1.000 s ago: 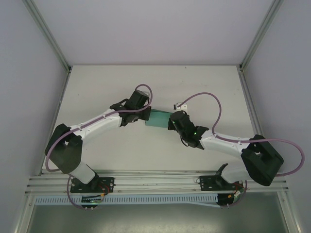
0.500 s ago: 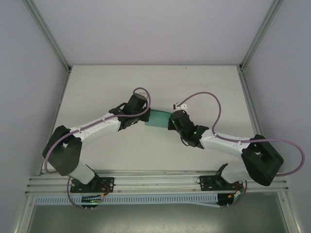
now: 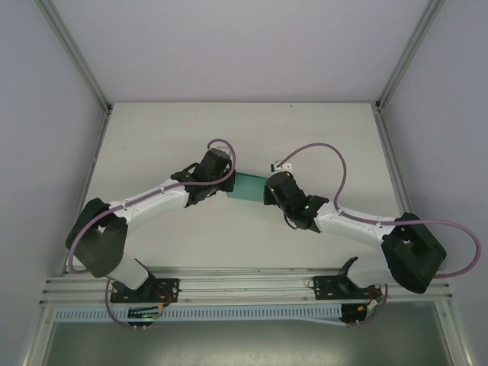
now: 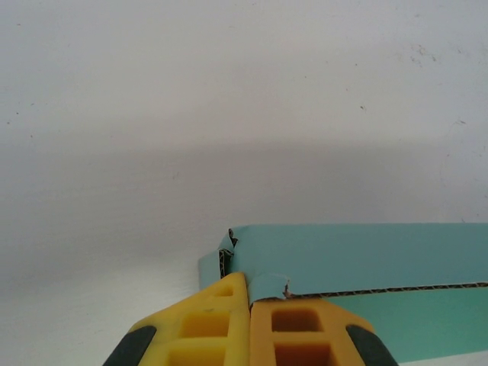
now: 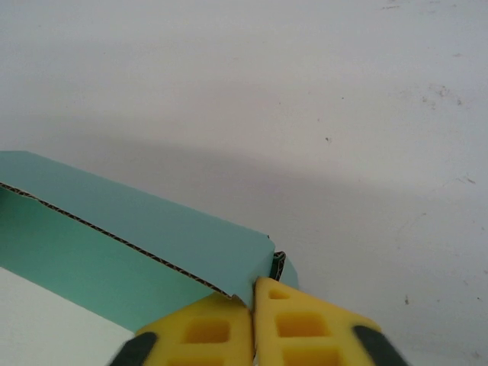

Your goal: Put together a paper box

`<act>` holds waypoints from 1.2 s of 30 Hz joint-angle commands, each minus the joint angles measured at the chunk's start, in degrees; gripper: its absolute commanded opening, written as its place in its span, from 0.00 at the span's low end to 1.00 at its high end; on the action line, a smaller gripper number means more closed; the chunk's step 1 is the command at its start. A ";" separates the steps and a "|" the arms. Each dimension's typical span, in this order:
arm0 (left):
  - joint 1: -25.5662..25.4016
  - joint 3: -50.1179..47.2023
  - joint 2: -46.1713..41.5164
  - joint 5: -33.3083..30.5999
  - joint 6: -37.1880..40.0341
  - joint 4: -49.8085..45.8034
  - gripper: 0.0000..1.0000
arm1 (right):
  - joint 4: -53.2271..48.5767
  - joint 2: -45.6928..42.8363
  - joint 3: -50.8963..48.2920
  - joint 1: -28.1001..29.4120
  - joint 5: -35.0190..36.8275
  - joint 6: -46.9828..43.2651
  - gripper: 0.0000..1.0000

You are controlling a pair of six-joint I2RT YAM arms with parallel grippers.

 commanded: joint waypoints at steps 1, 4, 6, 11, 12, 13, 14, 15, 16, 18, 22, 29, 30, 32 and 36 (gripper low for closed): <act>0.43 -4.80 4.46 1.40 -1.66 -21.03 0.00 | -6.23 -1.14 -0.04 0.15 -3.73 -0.15 0.12; 0.14 -4.39 4.09 2.53 -0.92 -19.89 0.00 | -5.32 -2.02 1.73 0.07 -4.57 -1.01 0.22; -0.25 -3.39 4.33 2.11 -0.38 -20.03 0.00 | -5.46 -2.47 3.14 -0.10 -4.93 -1.65 0.30; -1.12 -1.01 5.38 0.18 1.32 -21.52 0.00 | -6.65 -3.60 5.11 -0.38 -4.72 -2.35 0.41; -1.21 -0.65 5.48 0.01 1.98 -21.62 0.00 | -6.86 -3.86 5.25 -0.53 -4.75 -2.36 0.45; -1.38 -0.37 5.58 -0.39 2.35 -21.61 0.00 | -7.22 -4.10 5.37 -0.60 -4.28 -2.29 0.49; -1.47 -0.02 5.73 -0.45 2.94 -21.62 0.00 | -7.48 -4.37 5.47 -0.73 -3.61 -2.37 0.50; -1.54 0.43 5.91 -0.47 3.52 -21.79 0.00 | -7.96 -4.75 5.58 -0.89 -2.36 -2.14 0.52; -1.61 0.87 6.02 -0.66 3.90 -22.00 0.00 | -8.30 -5.22 5.71 -1.10 -1.00 -1.81 0.53; -1.70 1.73 6.29 -1.14 4.51 -22.55 0.00 | -8.34 -6.40 5.88 -2.14 0.50 -1.77 0.59; -1.82 2.65 6.70 -1.60 5.15 -22.73 0.00 | -6.61 -6.98 6.84 -7.41 -3.52 -0.51 0.66; -2.00 3.78 7.42 -2.10 5.56 -23.77 0.00 | -6.14 0.76 14.17 -14.76 -14.29 1.69 0.67; -2.05 3.76 7.51 -2.19 5.71 -23.97 0.00 | -6.24 2.24 15.32 -14.85 -14.29 1.58 0.67; -2.09 3.83 7.77 -2.22 5.90 -24.11 0.00 | -6.46 4.60 16.97 -14.98 -16.47 1.53 0.67; -2.18 3.78 7.62 -2.47 5.93 -24.21 0.00 | -7.16 7.89 18.04 -15.31 -17.88 2.35 0.65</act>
